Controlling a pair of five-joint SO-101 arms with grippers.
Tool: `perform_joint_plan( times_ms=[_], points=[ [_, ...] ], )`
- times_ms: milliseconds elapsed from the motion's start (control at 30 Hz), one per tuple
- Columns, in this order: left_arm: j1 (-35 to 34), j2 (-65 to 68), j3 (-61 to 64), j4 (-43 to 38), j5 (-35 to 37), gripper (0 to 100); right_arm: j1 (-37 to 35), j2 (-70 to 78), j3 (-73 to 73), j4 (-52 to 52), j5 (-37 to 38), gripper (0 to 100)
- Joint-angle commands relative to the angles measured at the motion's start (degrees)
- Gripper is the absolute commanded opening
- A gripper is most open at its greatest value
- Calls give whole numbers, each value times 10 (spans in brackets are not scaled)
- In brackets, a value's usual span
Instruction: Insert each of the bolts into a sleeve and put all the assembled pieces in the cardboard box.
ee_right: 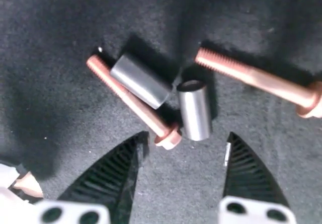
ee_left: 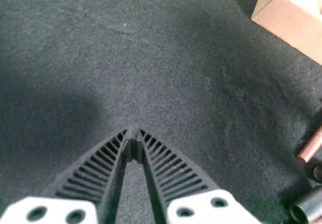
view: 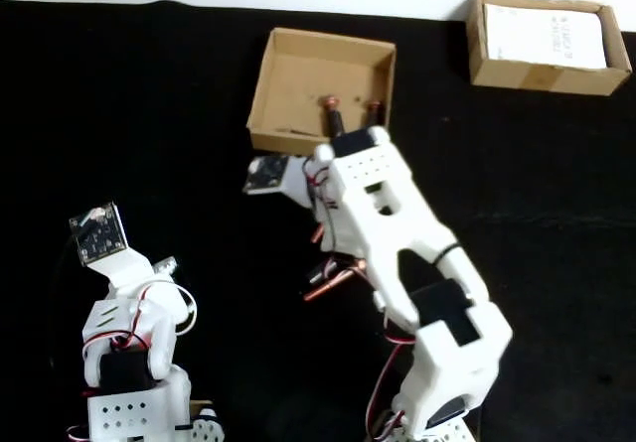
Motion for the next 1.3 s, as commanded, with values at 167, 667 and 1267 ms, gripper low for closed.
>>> perform_joint_plan(
  times_ms=[167, 667, 1267],
  points=[
    [-7, -6, 9, -9, -4, 21, -4, 48, -7, -38, 5, 221],
    [-11, -7, 9, -8, -4, 21, 8, 137, -7, -130, 6, 144],
    [-15, -5, 9, -11, -4, 21, 19, 129, -360, 166, -2, 7]
  ],
)
